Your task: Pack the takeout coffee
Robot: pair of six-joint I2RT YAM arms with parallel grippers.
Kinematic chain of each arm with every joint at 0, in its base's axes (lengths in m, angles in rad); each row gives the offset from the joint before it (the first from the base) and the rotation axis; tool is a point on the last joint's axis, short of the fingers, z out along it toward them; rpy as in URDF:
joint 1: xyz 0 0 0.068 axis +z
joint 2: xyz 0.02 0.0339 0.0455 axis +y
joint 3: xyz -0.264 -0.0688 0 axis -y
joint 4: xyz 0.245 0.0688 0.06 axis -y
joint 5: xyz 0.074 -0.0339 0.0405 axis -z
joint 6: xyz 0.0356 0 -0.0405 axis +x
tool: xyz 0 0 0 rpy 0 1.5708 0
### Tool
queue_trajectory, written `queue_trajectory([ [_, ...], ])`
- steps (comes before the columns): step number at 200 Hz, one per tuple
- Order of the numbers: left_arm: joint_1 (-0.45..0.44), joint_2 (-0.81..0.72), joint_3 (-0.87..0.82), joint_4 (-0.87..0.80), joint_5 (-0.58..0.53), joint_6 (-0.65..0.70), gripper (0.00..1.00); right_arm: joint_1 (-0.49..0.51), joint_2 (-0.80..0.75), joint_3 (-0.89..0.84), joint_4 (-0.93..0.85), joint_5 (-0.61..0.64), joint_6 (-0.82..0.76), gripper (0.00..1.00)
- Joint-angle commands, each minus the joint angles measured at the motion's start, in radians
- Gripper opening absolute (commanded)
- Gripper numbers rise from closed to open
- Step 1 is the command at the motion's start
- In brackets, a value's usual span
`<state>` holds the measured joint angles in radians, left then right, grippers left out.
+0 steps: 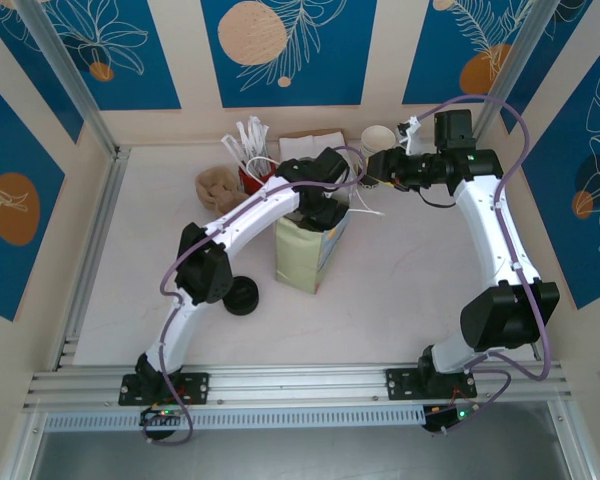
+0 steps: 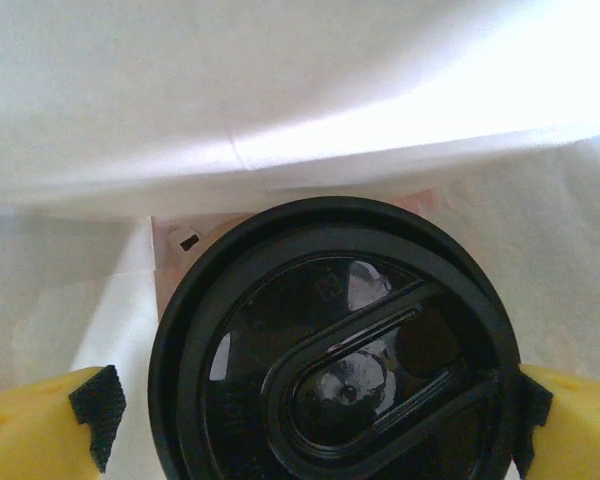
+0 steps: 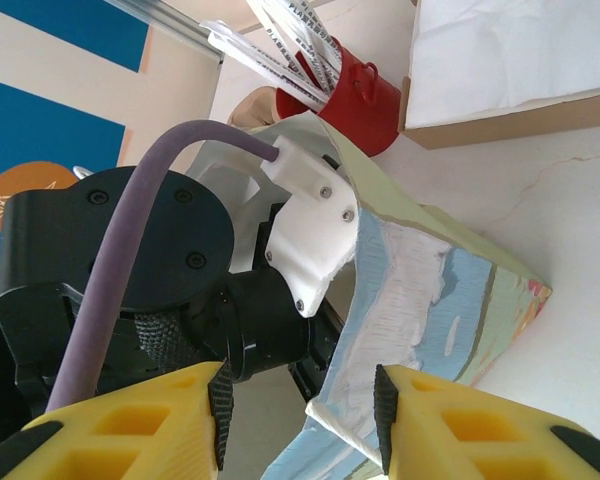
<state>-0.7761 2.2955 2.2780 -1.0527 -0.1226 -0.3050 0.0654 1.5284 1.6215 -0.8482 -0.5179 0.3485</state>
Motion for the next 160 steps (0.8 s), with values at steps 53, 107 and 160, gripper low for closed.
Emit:
queue_trajectory([
  [53, 0.007, -0.012, 0.047, -0.059, 0.005, -0.02, 1.0, 0.023, -0.001, 0.029, -0.01, -0.062, -0.019, 0.45],
  [107, 0.007, -0.04, 0.064, -0.047, -0.011, -0.029, 1.0, 0.046, 0.009, 0.043, -0.026, -0.056, -0.035, 0.45],
  [160, 0.006, -0.05, 0.082, -0.051, -0.012, -0.037, 1.0, 0.075, 0.041, 0.075, -0.066, -0.018, -0.06, 0.46],
])
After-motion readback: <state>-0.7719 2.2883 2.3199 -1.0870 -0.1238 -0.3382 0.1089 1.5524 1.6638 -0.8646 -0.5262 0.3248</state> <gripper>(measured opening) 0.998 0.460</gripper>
